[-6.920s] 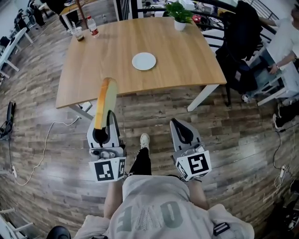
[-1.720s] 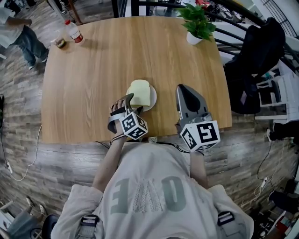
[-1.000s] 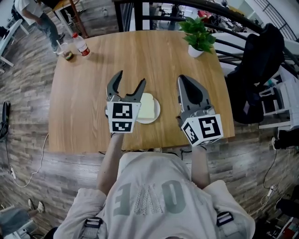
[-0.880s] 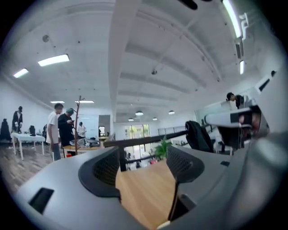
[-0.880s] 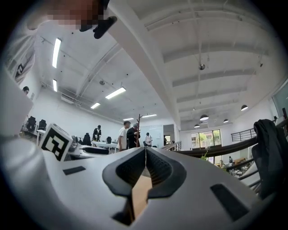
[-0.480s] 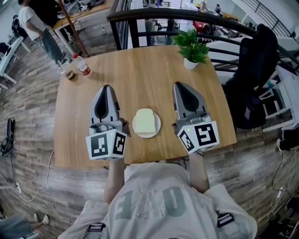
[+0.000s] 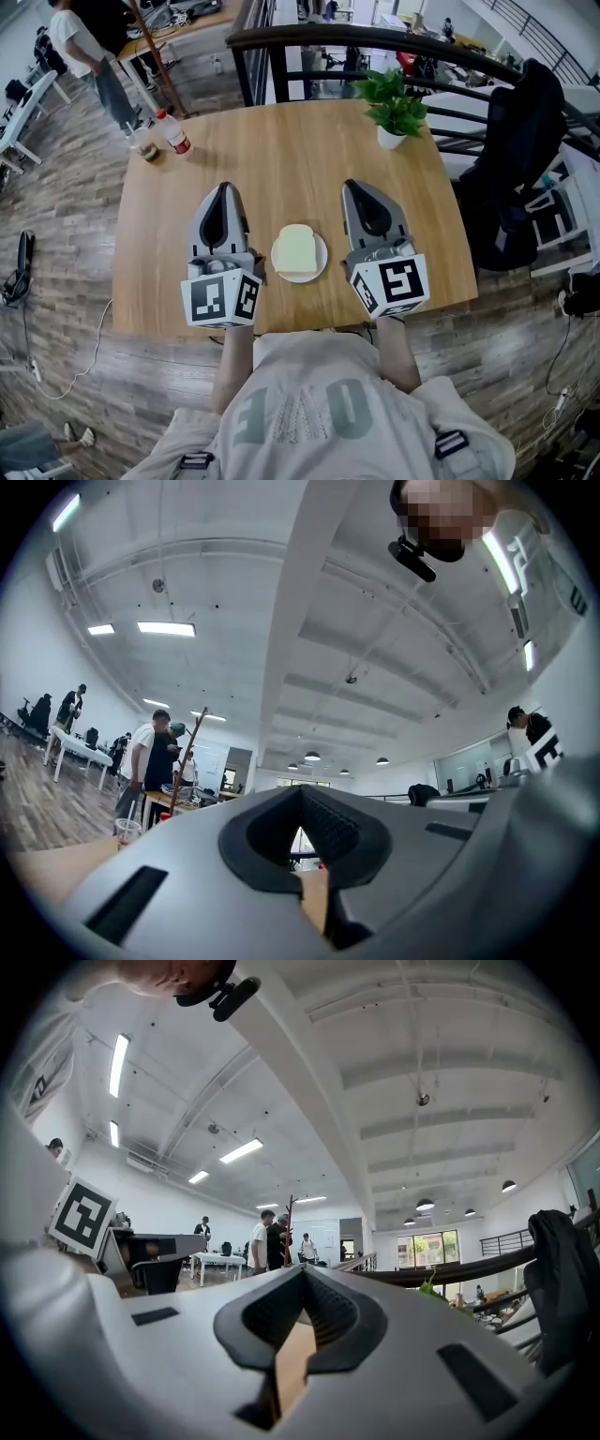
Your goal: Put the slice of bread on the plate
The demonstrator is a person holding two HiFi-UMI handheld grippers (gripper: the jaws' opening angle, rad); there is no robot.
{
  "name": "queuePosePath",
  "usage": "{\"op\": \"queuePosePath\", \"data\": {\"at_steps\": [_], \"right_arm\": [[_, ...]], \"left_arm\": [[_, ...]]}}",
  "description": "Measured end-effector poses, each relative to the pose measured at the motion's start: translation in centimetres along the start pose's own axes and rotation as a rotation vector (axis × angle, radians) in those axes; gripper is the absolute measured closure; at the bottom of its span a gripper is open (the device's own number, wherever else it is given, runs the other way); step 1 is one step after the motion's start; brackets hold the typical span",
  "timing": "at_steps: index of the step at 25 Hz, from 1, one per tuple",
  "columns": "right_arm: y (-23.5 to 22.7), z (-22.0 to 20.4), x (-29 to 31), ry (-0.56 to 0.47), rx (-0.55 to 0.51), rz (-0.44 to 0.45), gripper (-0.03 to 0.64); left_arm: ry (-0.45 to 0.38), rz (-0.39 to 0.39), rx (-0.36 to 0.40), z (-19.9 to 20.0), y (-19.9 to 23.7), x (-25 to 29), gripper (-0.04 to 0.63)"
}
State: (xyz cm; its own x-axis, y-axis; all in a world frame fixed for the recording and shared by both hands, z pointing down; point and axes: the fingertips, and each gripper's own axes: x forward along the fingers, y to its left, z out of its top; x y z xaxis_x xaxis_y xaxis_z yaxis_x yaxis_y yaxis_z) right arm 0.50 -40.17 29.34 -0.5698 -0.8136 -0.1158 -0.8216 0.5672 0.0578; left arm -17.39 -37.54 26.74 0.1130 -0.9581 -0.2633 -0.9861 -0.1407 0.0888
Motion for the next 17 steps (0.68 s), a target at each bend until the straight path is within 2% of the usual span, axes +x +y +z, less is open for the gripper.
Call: {"op": "queuePosePath", "data": {"at_steps": [17], "right_arm": [[0.57,-0.89,0.53,0.022,0.017,0.020,0.598]], "left_arm": [[0.022,0.024,0.003,-0.55,0.94,-0.49,0.588]]}}
